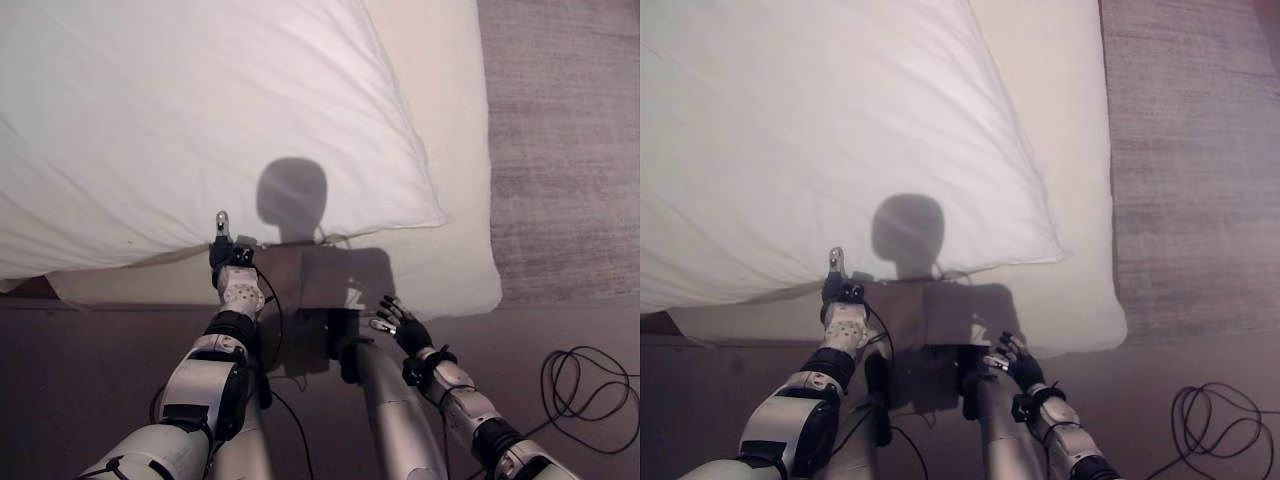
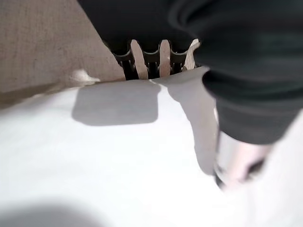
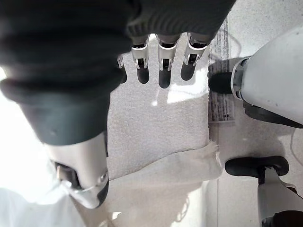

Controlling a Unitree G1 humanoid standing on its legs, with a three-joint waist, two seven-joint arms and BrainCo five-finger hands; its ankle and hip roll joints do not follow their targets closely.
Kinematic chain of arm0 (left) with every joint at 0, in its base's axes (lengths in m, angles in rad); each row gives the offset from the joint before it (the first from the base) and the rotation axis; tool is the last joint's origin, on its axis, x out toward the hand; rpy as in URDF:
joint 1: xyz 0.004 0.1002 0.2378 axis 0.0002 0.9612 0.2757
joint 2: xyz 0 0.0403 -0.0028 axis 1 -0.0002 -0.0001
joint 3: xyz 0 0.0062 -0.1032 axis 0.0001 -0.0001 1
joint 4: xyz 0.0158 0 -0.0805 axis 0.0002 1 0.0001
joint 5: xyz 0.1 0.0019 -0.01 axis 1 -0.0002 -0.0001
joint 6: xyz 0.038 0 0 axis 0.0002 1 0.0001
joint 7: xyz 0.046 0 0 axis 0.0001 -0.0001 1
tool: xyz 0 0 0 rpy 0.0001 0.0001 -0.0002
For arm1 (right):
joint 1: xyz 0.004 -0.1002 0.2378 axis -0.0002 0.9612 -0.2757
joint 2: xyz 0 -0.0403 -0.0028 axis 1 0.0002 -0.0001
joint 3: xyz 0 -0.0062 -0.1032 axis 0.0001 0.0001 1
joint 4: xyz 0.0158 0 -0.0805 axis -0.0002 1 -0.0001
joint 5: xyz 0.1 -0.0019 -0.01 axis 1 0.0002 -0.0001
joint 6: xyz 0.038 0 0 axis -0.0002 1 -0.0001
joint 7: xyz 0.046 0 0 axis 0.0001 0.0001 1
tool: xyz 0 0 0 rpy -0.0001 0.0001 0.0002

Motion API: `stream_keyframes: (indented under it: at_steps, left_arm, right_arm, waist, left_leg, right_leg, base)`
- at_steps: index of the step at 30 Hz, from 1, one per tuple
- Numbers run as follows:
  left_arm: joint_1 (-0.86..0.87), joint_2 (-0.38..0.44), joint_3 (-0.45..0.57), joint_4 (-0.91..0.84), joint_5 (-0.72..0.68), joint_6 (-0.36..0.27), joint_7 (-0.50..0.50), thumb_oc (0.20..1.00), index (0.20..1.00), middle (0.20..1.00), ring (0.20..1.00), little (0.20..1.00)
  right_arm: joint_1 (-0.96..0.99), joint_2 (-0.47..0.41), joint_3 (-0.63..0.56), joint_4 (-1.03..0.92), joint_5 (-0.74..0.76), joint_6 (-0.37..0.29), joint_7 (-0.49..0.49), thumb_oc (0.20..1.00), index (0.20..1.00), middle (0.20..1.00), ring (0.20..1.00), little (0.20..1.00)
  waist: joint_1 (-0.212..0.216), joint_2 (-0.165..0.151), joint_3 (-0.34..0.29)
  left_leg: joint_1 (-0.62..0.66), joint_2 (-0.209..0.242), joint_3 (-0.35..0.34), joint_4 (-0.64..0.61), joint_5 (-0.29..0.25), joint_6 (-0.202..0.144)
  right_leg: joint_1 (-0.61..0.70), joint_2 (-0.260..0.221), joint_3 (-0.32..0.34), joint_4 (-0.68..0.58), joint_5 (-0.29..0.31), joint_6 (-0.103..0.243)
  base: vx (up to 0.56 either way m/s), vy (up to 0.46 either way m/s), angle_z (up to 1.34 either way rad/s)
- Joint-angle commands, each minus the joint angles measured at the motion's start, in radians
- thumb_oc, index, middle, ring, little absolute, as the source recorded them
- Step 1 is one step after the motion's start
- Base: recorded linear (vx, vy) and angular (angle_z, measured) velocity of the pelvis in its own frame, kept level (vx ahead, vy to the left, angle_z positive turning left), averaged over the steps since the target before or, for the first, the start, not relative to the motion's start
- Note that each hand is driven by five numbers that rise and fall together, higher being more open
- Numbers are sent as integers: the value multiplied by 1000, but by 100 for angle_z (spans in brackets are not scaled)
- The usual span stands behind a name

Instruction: Make the bed

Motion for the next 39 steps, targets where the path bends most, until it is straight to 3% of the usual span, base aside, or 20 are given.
stream_keyframes:
  at_steps: [1, 8, 21, 30, 39]
  left_arm:
    - [-56, 29, 0, -62, 32, -60, -15, 200, 200, 200, 200, 200]
    - [-22, -2, -34, -112, 37, -57, -18, 200, 200, 200, 200, 200]
    - [161, -84, -168, -446, -13, -55, -100, 200, 200, 200, 200, 200]
    - [195, -172, -289, -611, -57, -82, -109, 200, 200, 200, 200, 200]
    - [235, -190, -383, -765, -37, -82, -106, 200, 200, 200, 200, 200]
  right_arm:
    - [31, -7, 28, -50, 23, -51, -12, 1000, 1000, 1000, 1000, 1000]
    - [22, 14, 33, -47, 52, -54, -13, 1000, 1000, 1000, 1000, 1000]
    - [-68, 133, 33, -75, 395, -45, 55, 1000, 1000, 1000, 1000, 1000]
    - [-254, 259, 95, 6, 665, 38, 131, 1000, 1000, 1000, 1000, 1000]
    - [-323, 304, 109, -65, 853, 128, 181, 1000, 1000, 1000, 1000, 1000]
  waist:
    - [-2, 33, -55]
    - [9, 44, -50]
    - [62, 68, -18]
    - [123, 94, 30]
    - [164, 109, 51]
  left_leg:
    - [-87, -45, 31, 58, -14, 68]
    - [-78, -50, 35, 55, -14, 74]
    - [-16, -83, 31, 0, 4, 92]
    - [10, -119, 3, -23, 16, 104]
    - [22, -137, -22, -24, -3, 102]
  right_leg:
    - [26, 33, 25, -140, 138, 48]
    - [31, 31, 28, -137, 138, 48]
    - [87, 25, 30, -180, 157, 55]
    - [111, 11, 15, -177, 152, 55]
    - [115, 4, 12, -152, 124, 62]
  base:
    - [0, 0, 0]
    - [0, 0, 0]
    - [1, 4, 2]
    - [4, 13, 9]
    - [24, 3, 11]
